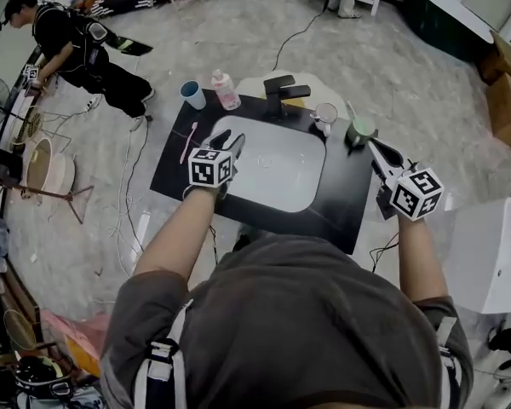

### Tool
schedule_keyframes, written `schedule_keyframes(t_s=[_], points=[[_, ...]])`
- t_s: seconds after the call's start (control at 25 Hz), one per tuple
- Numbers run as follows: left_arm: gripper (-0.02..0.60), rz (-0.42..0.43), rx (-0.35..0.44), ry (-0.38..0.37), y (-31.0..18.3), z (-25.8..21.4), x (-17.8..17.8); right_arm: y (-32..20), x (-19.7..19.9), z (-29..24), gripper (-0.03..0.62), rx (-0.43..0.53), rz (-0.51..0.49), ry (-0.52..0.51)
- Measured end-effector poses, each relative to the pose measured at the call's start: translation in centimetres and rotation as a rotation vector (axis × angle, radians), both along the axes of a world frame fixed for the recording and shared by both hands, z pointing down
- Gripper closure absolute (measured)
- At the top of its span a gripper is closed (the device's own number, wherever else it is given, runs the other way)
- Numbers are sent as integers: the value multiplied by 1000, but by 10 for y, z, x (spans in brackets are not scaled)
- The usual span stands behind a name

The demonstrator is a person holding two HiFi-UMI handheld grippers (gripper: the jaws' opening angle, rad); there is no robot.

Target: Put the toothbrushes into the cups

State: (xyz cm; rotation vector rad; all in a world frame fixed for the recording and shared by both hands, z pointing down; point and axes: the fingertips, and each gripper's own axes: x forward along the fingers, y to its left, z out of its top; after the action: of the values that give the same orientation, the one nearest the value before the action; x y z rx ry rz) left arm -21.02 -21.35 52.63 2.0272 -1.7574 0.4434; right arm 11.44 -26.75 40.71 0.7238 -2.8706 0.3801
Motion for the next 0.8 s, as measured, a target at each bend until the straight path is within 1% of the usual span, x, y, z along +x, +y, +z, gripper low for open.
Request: schedule_keyframes(t_s=[0.08, 0.2, 0.28, 0.36, 0.48, 0.56, 0.68, 0.8], points=[[433, -39, -33, -21, 13, 10, -52, 5, -40, 1, 602, -4, -30, 18], [436, -68, -124, -34, 29, 35, -127, 11, -98, 4, 602, -18, -47, 53], [437, -73, -200, -33, 37, 56, -171, 15, -136, 8, 602, -29, -50, 75], [437, -59, -273, -26, 42, 81, -204, 17, -170, 15, 602, -42, -46, 97], [441, 7, -359, 13, 43, 121, -223, 23, -209, 25, 602, -72, -26, 130], [442, 46, -402, 8, 40, 135, -232, 26, -234, 32, 602, -81, -30, 153], [442, 79, -468, 8, 32, 154, -247, 28, -266, 38, 602, -86, -38, 185], [442, 95, -527, 45, 28, 172, -251, 29, -283, 44, 602, -106, -23, 206]])
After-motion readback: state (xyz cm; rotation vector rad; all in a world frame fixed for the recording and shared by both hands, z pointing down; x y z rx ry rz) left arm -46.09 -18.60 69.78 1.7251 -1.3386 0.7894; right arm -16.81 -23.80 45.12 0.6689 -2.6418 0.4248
